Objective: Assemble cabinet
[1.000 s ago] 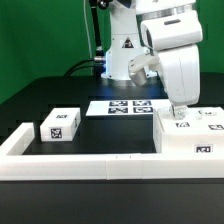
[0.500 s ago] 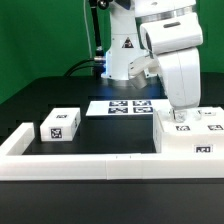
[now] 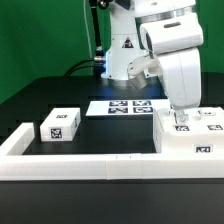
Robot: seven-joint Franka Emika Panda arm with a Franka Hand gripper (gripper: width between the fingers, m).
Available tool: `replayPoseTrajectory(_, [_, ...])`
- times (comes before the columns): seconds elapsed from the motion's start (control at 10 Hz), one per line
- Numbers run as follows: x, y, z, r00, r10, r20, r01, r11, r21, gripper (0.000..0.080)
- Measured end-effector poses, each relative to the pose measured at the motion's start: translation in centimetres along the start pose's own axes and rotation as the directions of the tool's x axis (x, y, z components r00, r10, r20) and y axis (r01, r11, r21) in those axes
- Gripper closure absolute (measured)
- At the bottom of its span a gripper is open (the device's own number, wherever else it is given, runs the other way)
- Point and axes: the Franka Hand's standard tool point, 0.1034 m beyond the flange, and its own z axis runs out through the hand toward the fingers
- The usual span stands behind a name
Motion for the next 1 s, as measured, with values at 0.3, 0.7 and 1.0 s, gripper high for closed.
replayPoseTrajectory(0.3, [0.8, -1.9, -1.7, 1.000, 0.012, 0.024, -0.012, 1.000, -0.013, 0.0155])
replayPoseTrajectory(0.7, [0.7, -2.1, -1.4, 1.000, 0.017, 0.023, -0.016, 1.000, -0.009, 0.0151])
replayPoseTrajectory(1.0, [0.3, -5.9, -1.6, 0.995, 0.096, 0.034, -0.095, 0.994, -0.054, 0.0151])
